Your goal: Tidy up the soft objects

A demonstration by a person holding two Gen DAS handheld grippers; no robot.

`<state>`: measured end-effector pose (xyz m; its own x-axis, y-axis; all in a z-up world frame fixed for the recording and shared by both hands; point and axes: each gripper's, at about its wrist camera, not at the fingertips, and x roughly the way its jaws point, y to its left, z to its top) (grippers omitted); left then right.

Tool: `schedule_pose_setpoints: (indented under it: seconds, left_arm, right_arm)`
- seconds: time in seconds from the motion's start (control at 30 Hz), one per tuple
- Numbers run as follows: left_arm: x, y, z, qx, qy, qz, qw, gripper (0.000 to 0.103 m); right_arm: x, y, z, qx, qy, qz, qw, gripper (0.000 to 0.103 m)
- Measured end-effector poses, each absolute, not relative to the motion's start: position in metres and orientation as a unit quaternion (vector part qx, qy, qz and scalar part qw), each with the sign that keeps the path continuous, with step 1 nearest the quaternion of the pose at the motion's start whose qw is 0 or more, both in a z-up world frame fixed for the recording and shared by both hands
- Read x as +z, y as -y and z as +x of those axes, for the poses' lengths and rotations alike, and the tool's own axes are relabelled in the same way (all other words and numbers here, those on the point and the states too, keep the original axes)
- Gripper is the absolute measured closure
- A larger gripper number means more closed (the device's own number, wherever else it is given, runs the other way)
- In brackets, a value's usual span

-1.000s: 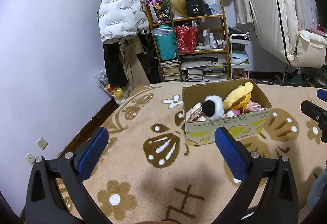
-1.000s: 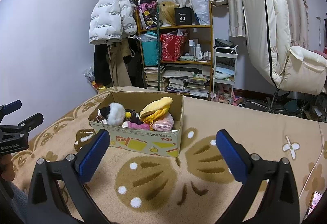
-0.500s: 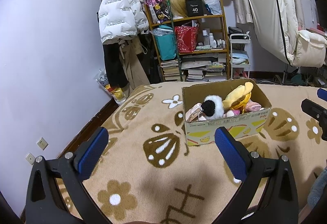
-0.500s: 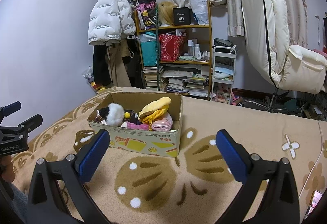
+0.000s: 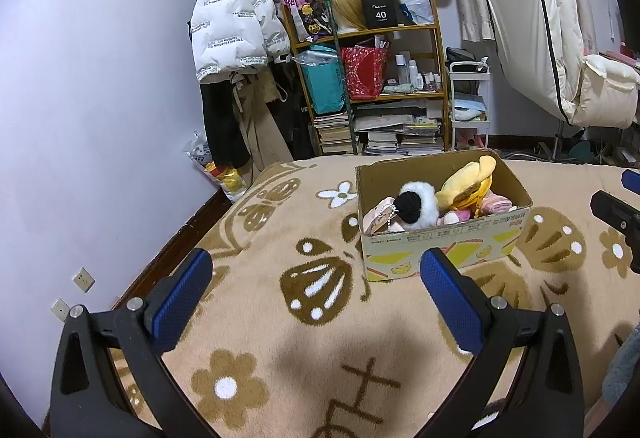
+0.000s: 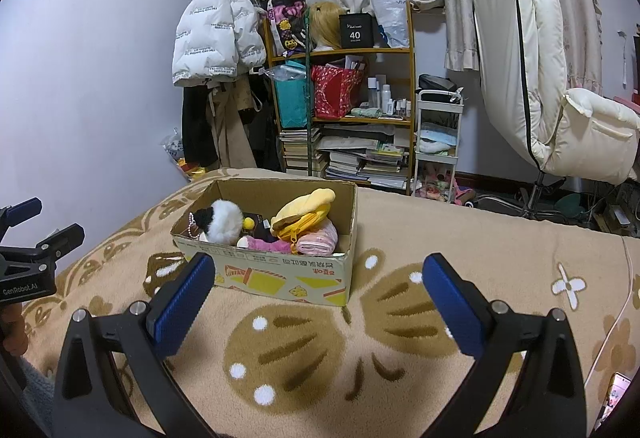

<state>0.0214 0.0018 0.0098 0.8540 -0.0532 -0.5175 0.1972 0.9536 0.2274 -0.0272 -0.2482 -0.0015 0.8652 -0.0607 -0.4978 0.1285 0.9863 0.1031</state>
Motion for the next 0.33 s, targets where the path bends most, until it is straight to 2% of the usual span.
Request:
schedule_pose_setpoints:
  seconds: [0.33]
  left_arm:
    - [0.0094, -0.0046, 0.0231, -0.063, -0.267, 0.130, 0.953, 0.000]
  right_arm:
    - [-0.0010, 0.2481, -0.0273, -0.049, -0.255, 0.066, 0.963, 0.000]
